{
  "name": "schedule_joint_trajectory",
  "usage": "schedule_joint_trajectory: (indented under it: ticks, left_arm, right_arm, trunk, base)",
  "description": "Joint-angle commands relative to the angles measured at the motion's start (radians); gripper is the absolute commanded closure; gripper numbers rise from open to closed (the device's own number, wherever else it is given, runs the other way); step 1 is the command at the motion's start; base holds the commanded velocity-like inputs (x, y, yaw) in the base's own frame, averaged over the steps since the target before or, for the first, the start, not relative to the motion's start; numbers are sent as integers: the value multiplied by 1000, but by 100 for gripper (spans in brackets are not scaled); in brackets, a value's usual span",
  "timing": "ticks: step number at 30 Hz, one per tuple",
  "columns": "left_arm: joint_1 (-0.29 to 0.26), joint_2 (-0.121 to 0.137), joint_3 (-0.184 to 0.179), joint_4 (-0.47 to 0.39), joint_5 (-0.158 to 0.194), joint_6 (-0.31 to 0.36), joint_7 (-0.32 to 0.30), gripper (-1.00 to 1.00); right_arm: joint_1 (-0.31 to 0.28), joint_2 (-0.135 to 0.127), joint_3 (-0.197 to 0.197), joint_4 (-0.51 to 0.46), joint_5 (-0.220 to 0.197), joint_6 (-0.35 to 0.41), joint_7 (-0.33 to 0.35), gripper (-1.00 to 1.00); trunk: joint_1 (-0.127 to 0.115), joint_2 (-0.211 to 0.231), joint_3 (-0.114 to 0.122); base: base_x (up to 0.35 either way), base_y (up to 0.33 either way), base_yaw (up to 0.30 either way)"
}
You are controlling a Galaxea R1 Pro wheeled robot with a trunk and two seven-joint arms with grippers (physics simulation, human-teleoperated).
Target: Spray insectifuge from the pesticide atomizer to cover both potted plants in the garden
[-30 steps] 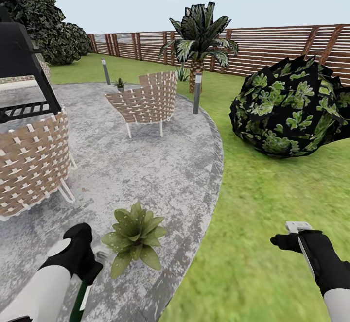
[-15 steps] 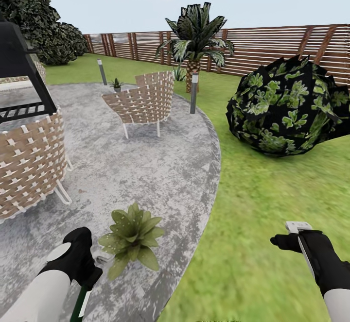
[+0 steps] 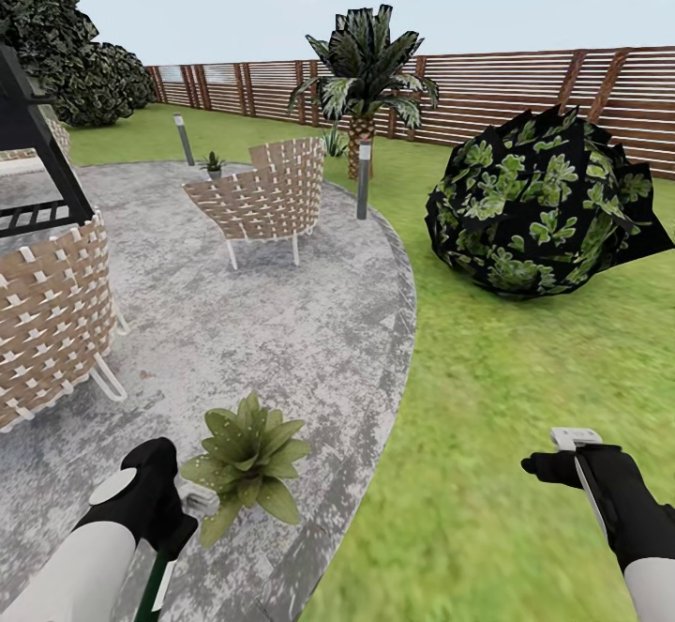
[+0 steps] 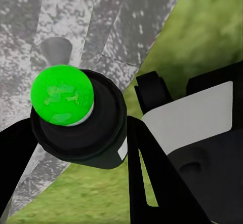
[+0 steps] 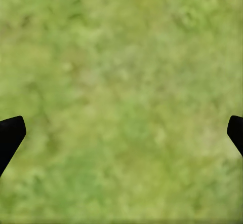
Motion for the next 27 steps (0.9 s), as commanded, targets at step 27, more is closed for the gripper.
schedule_joint_trajectory:
  ticks: [27]
  left_arm:
    - [75, 3, 7, -2, -9, 4, -7, 100]
  right_arm:
    - [-1, 0, -2, -1, 11, 3, 9, -100]
  trunk:
    - [0, 0, 1]
  base:
    - [0, 0, -51]
